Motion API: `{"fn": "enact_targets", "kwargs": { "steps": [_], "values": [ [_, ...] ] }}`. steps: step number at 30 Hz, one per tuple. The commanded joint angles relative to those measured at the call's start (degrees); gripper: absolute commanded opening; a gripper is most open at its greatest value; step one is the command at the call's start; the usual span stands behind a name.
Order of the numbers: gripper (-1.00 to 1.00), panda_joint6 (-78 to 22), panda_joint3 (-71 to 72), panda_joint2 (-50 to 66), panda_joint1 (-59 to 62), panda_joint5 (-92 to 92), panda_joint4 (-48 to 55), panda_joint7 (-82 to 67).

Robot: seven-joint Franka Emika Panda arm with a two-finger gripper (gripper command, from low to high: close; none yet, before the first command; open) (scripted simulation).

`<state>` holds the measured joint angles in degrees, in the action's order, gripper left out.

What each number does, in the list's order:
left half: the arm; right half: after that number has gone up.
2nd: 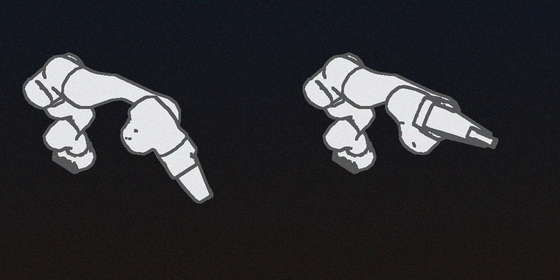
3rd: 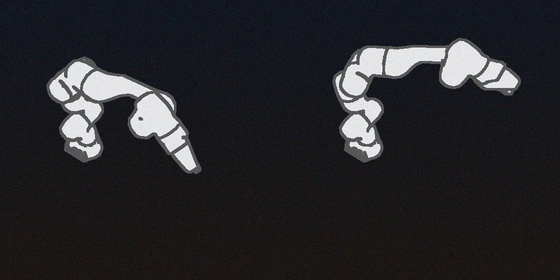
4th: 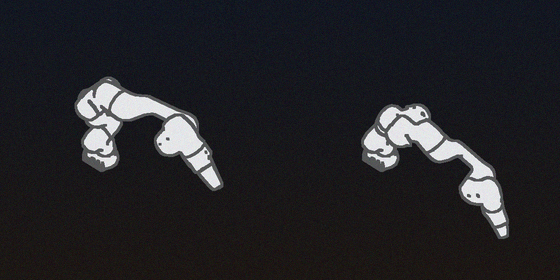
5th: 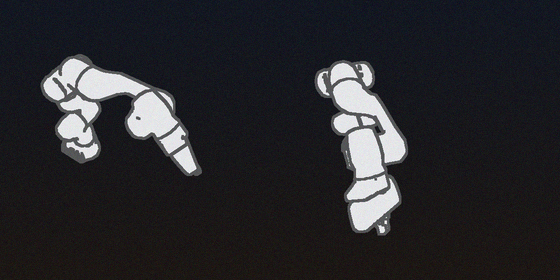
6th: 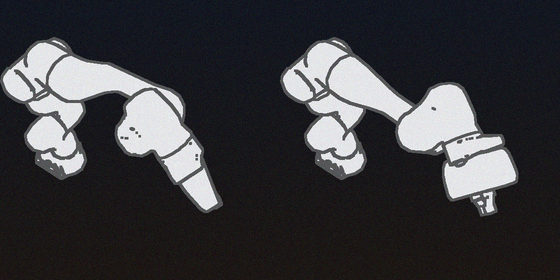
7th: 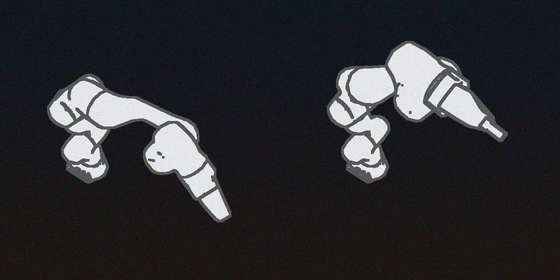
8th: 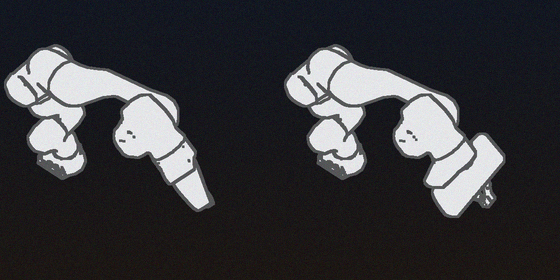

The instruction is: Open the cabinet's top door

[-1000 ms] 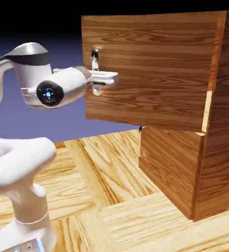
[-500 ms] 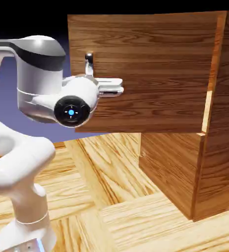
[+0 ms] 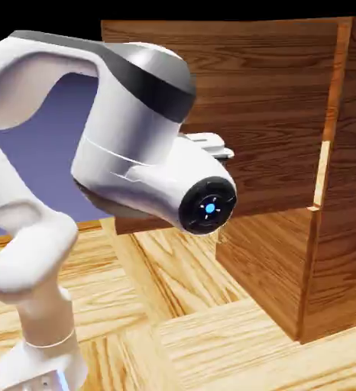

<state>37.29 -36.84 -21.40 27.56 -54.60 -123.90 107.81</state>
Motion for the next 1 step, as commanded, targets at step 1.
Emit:
{"fn": "enact_targets", "kwargs": {
  "steps": [1],
  "values": [
    [-1.0,-0.43,-0.22,0.44,-0.16,0.16,0.43,-0.29]
  ]
}}
